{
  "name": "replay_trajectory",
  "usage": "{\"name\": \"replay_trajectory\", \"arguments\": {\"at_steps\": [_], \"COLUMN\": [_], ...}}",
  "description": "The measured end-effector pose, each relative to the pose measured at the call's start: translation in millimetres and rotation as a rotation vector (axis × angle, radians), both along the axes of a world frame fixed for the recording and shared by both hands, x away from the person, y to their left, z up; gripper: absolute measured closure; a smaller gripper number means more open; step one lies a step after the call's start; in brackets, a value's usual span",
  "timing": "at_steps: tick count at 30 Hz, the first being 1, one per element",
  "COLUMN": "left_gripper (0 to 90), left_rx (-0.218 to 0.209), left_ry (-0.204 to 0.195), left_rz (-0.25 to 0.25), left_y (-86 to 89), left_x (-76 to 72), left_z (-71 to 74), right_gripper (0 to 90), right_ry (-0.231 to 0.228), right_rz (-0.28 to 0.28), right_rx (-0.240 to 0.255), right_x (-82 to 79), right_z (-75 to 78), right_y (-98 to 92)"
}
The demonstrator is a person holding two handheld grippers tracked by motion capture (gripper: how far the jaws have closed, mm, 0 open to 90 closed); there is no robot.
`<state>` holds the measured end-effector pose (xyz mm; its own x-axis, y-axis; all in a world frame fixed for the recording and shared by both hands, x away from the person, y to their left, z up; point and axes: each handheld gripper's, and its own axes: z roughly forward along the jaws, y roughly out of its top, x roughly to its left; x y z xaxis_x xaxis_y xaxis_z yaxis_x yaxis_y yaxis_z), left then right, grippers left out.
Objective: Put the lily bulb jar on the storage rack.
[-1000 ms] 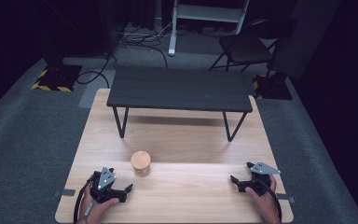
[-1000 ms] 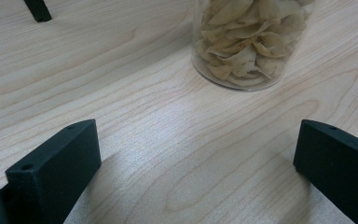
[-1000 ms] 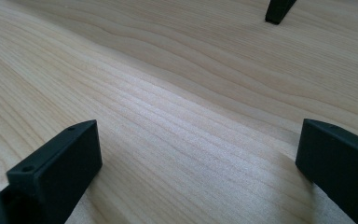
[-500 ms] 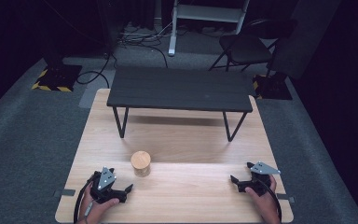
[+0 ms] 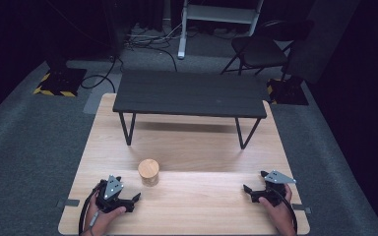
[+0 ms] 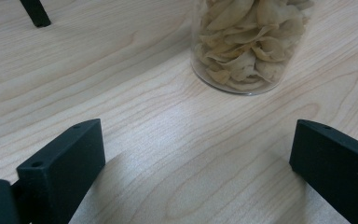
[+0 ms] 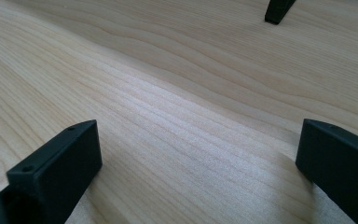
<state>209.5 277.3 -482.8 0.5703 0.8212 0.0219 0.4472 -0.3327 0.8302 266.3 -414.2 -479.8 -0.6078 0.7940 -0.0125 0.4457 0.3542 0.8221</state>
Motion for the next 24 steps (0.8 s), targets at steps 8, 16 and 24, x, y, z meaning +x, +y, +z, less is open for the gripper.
{"name": "replay_trajectory", "arguments": {"at_steps": [8, 16, 24], "left_gripper": [3.0, 2.9, 2.9], "left_rx": [-0.064, -0.083, -0.081], "left_ry": [-0.062, -0.091, -0.098], "left_rz": [-0.031, -0.085, -0.093], "left_y": [-1.1, -10.6, -24.1], "left_x": [9.8, 26.3, 36.9], "left_z": [12.8, 22.8, 28.8], "right_gripper": [0.0, 0.0, 0.0], "right_ry": [0.0, 0.0, -0.001], "right_rz": [0.0, 0.001, 0.001], "right_rx": [0.0, 0.0, -0.001], "right_x": [-0.1, -0.1, -0.1], "right_z": [0.0, 0.0, 0.0], "right_y": [0.0, -0.1, -0.1]}}
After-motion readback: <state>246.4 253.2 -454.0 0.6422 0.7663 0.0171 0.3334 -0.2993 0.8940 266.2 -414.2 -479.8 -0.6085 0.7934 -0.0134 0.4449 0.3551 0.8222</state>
